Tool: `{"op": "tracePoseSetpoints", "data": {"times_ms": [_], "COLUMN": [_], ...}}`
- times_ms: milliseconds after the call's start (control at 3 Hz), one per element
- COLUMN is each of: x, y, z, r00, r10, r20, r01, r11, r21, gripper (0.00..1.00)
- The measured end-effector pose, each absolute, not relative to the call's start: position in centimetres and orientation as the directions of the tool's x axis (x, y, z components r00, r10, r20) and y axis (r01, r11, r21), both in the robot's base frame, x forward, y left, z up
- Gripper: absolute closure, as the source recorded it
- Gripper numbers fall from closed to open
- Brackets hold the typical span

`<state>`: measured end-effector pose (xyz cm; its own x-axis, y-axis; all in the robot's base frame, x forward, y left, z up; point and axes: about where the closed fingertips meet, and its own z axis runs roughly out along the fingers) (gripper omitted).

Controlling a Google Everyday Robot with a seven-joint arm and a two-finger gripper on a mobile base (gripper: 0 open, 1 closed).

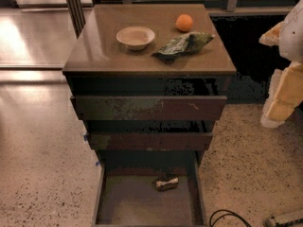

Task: Pick orange can from bottom drawer and place on counter

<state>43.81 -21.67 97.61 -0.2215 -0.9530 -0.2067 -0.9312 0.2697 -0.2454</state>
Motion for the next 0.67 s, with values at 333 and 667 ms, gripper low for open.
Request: {"op": "tracePoseSetpoints", "data": {"times_ms": [333, 667], "x": [43.8, 44.6], "y": [-21.7, -20.7], "z": [97.6, 93.1], "r00": [-0.221, -0.191], "r10": [-0.953, -0.949], "r20": [-0.208, -0.252], "r01": [-0.931, -0.948], "r11": [0.270, 0.245], "r21": [-0.247, -0.205], "gripper": [0.00, 0.00]}}
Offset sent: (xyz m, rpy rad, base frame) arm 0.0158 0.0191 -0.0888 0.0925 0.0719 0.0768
